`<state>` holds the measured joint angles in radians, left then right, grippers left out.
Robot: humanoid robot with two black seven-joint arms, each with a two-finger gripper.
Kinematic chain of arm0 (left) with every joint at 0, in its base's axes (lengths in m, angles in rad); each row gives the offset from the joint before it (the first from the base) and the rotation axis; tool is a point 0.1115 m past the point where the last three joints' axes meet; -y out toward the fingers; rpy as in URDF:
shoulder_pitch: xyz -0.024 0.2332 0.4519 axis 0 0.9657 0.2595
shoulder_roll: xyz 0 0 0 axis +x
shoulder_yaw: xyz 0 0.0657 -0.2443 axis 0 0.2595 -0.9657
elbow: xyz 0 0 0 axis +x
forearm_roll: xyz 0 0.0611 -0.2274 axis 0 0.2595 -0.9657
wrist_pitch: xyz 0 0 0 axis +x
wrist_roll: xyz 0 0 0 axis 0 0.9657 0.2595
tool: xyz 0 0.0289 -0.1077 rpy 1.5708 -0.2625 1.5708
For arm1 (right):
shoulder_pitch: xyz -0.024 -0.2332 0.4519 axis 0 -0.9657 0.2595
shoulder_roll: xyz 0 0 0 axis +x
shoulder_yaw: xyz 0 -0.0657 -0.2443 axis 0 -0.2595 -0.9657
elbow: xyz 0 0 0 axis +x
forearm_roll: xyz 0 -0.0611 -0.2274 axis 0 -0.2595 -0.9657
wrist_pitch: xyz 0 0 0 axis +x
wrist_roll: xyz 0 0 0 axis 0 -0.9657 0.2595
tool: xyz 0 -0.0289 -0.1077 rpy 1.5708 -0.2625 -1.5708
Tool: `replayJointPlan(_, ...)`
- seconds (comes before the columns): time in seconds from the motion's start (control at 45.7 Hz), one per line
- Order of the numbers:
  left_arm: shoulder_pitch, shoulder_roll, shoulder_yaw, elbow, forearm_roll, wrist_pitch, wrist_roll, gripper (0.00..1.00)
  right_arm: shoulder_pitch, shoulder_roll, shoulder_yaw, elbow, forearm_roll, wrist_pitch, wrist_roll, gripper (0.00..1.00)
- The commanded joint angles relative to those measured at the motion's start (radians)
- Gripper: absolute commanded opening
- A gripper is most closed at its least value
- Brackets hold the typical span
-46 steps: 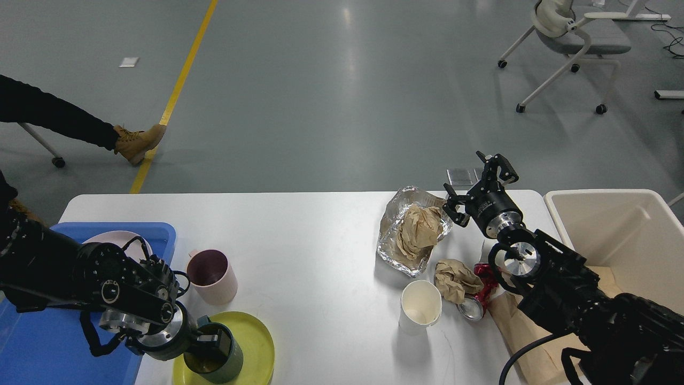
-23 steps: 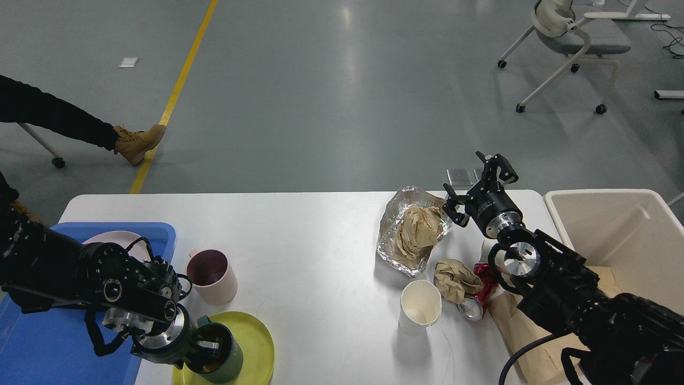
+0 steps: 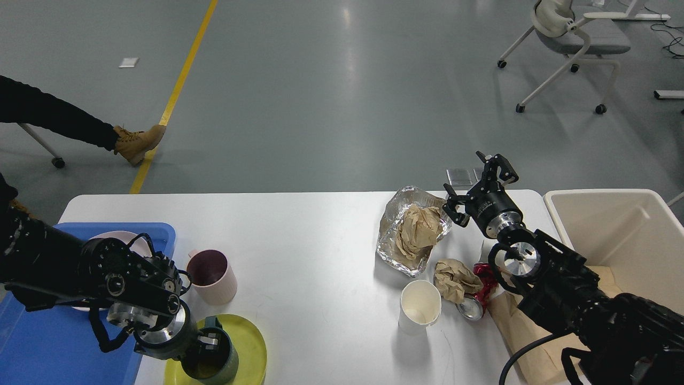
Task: Tidy desktop
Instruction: 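Close the left gripper around the dark green mug, then lift the green mug with the left gripper and carry it off the table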
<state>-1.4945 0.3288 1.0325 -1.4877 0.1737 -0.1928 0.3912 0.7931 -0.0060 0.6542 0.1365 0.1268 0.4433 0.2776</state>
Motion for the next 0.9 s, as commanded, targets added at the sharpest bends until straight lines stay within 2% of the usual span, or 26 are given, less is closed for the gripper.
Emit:
replayJointPlan(0.0,-0.009,0.007,-0.011,0.000,-0.003,-0.039,0.005,0.00,0.000,0.001,0.001,0.000,0.001,0.000,0.000,1.00)
replayJointPlan(0.263,-0.061,0.015,-0.019,-0.002,-0.049,-0.119,0.003,0.00,0.000,0.000,-0.001,0.000,0.001,0.000,0.000,1.00)
replayJointPlan(0.372,-0.107,0.032,-0.019,-0.005,-0.080,-0.178,0.003,0.00,0.000,0.000,-0.001,0.000,0.001,0.000,0.000,1.00)
replayJointPlan(0.656,-0.366,0.119,0.004,-0.012,-0.158,-0.431,0.003,0.00,0.000,0.000,0.001,0.000,0.001,0.000,0.000,1.00)
replayJointPlan(0.875,-0.624,0.171,0.106,-0.014,-0.203,-0.655,0.000,0.00,0.000,0.000,-0.001,0.000,0.001,0.000,0.000,1.00)
